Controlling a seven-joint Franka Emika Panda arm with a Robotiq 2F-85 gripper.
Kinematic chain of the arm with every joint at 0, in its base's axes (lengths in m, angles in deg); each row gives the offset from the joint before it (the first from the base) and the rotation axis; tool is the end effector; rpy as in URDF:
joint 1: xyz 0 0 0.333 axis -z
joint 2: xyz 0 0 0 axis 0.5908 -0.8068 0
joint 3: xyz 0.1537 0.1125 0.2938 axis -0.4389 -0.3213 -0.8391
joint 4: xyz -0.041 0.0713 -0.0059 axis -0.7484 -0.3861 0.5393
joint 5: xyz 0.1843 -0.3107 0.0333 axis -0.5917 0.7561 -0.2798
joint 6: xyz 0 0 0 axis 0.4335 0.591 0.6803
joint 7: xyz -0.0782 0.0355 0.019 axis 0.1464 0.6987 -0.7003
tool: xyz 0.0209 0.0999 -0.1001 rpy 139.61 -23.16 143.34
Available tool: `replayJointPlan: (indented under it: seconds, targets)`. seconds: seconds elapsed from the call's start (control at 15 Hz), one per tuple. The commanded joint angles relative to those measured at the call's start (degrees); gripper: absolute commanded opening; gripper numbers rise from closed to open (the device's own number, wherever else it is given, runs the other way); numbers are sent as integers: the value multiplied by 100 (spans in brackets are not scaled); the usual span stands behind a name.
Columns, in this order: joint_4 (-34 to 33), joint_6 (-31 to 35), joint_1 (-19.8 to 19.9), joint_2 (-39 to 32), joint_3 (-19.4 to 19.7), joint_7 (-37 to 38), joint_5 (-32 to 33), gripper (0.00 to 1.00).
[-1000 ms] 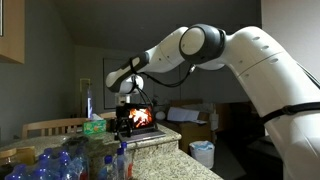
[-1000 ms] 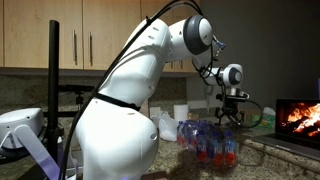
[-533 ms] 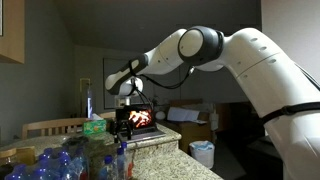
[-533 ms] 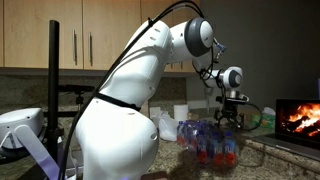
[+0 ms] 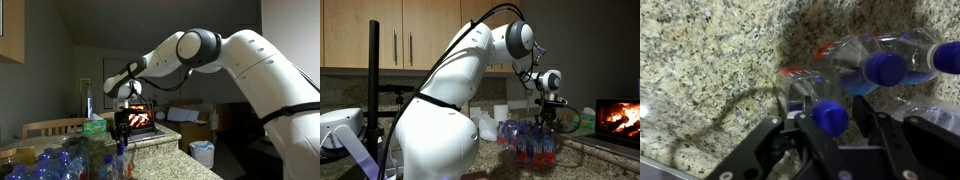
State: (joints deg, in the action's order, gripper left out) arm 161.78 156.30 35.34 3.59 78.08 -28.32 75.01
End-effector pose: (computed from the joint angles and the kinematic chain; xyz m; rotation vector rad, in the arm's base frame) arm 0.6573 0.0615 0.3643 -2.9838 -0.4167 0.2458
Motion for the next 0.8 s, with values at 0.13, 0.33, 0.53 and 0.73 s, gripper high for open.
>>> replayJointPlan:
  seconds: [0.13,0.33,0.53,0.73]
  targets:
    - [12,-126,49,7,-31,-101,-68,15]
    - [177,-132,89,172,22,-51,-47,15]
    - [532,-52,186,523,152,25,-22,16]
    - [944,-78,350,967,346,-3,17,16]
